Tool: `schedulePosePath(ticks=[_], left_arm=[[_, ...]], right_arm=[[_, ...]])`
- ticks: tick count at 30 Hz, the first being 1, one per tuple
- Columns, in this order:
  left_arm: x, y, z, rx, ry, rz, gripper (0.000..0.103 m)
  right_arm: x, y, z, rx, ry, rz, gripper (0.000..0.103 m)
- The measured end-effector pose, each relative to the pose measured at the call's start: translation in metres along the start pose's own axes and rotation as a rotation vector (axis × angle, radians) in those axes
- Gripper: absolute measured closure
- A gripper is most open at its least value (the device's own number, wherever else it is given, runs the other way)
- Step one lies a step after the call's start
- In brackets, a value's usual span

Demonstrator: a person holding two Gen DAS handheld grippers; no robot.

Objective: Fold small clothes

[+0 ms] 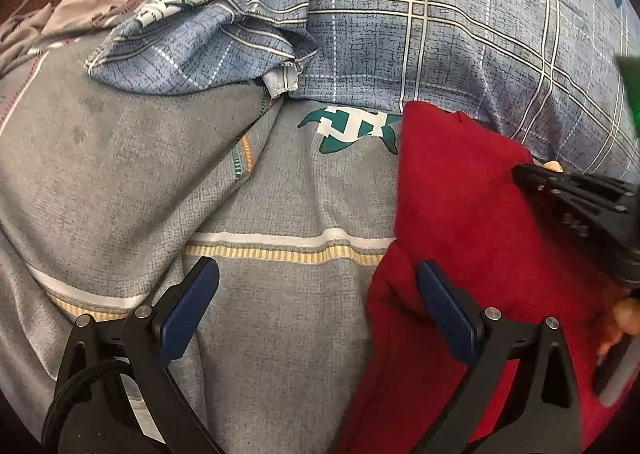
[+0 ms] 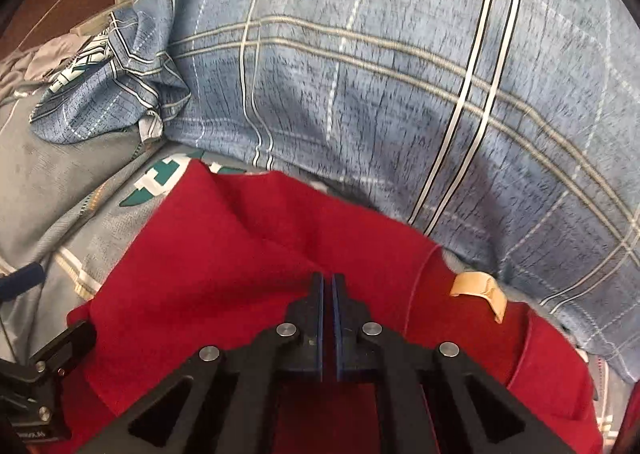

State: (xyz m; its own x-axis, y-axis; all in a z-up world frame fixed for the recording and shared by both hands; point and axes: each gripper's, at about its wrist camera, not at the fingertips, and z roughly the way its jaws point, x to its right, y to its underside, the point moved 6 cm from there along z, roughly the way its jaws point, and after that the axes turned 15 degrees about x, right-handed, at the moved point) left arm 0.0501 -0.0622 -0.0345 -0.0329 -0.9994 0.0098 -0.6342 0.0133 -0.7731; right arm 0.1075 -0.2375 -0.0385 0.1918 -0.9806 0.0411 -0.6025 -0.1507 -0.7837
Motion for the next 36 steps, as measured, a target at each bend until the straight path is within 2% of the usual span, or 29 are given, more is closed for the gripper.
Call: schedulePosePath(ticks=[2,3,5,6,7,10,12,13,14,16,17,19,24,27,32,36], left_arm=[[0.000,-0.002,-0.003,0.011,-0.003,0.015,0.003],[0.000,-0.004,-0.006,0.018,-0.001,0.020,0.003],[0.002,-0.009,-0.014,0.045,0.022,0.017,0.003],[0.004,-0.012,-0.019,0.063,0.039,0.011,0.003],[0.006,-0.015,-0.024,0.082,0.058,0.008,0.003],[0.017,-0.019,-0.035,0.120,0.113,0.022,0.003],[0.029,-0.015,-0.035,0.107,0.151,0.043,0.003],[0.032,-0.013,-0.033,0.094,0.163,0.052,0.003],[0.035,-0.010,-0.031,0.078,0.172,0.059,0.003],[0.041,-0.003,-0.025,0.048,0.183,0.065,0.003],[0.042,-0.001,-0.023,0.038,0.181,0.067,0.003],[0.043,0.002,-0.021,0.032,0.170,0.075,0.003],[0.041,0.001,-0.018,0.037,0.168,0.065,0.003],[0.040,0.002,-0.013,0.025,0.161,0.066,0.003],[0.040,0.007,-0.008,0.010,0.150,0.072,0.003],[0.041,0.009,-0.008,0.017,0.143,0.086,0.003]], right_arm=[[0.001,-0.003,-0.014,0.007,-0.003,0.025,0.098],[0.004,-0.003,-0.026,0.010,-0.004,0.042,0.093],[0.008,0.003,-0.054,0.034,-0.012,0.060,0.077],[0.010,0.009,-0.067,0.043,-0.010,0.060,0.063],[0.015,0.019,-0.082,0.046,0.008,0.065,0.059],[0.040,0.058,-0.107,0.009,0.077,0.122,0.059],[0.060,0.081,-0.110,-0.041,0.134,0.161,0.059],[0.066,0.089,-0.111,-0.040,0.124,0.194,0.059],[0.075,0.091,-0.120,-0.008,0.100,0.229,0.059],[0.084,0.094,-0.134,-0.032,0.117,0.247,0.059],[0.089,0.092,-0.141,-0.017,0.132,0.251,0.058],[0.107,0.091,-0.156,0.010,0.198,0.260,0.057],[0.159,0.099,-0.164,0.009,0.321,0.344,0.057],[0.181,0.114,-0.150,-0.043,0.388,0.339,0.057],[0.199,0.116,-0.148,-0.022,0.410,0.424,0.057],[0.183,0.100,-0.164,0.015,0.375,0.426,0.057]])
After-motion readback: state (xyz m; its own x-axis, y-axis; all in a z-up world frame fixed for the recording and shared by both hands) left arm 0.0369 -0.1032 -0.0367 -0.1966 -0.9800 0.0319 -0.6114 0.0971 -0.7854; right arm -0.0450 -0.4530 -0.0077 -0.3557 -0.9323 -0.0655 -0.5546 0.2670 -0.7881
